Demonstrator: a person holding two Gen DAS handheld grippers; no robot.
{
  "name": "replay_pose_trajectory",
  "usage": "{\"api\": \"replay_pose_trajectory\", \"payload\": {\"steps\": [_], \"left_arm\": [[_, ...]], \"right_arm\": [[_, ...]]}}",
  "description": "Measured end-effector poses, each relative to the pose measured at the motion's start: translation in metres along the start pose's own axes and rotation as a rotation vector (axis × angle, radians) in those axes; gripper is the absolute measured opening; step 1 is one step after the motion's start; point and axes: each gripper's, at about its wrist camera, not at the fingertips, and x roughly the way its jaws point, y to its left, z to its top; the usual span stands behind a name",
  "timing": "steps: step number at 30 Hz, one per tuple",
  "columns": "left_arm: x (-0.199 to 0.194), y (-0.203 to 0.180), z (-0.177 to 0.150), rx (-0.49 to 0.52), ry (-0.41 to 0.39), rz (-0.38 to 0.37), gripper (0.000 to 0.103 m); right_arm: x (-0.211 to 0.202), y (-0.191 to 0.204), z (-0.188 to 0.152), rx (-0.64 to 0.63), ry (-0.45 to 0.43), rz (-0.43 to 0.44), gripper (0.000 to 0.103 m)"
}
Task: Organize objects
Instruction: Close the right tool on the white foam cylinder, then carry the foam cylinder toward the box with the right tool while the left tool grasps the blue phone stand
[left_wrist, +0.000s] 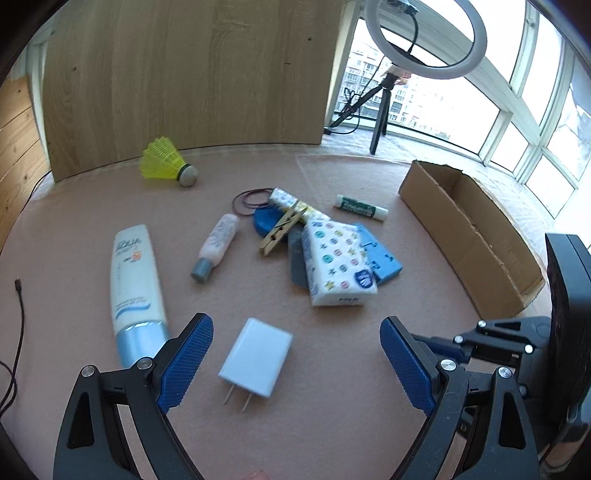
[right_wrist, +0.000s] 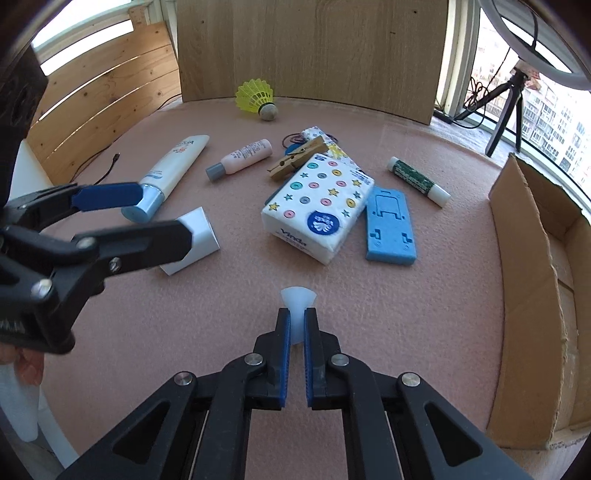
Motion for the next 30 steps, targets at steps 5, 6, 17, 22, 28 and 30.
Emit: {"api": "replay_pose_trajectory", "payload": {"steps": [5,6,17,22,28,30], "left_arm": [[0.020,-0.048,0.016,0.053,0.017,-0.097,0.094],[0.027,-0.058,0.017,0.060,0.026,-0.117,0.094],[0.075,-0.100,0.017,0.096,0.069,-0.095,0.094],[0.080,-0.051,0.024,0.004,0.074,0.031,0.094],[0.079,0.019,0.031,-0.130,0.061,0.126,0.094],[0.078,0.024,0.029,-0.127,0.070,0.123,0.094]], "right_arm": [[-0.015,-0.026,-0.022,0.047,0.004,-0.030,0.006],[-0.018,-0.032,-0.027,0.057,0.005,-0.034,0.006],[-0.033,-0.058,-0.056,0.080,0.010,-0.014,0.006],[-0.031,-0.058,-0.055,0.078,0.012,-0.013,0.006],[-0.028,-0.056,-0.052,0.075,0.010,-0.021,0.006],[-0.027,-0.055,-0.051,0.075,0.009,-0.023,0.006]]}}
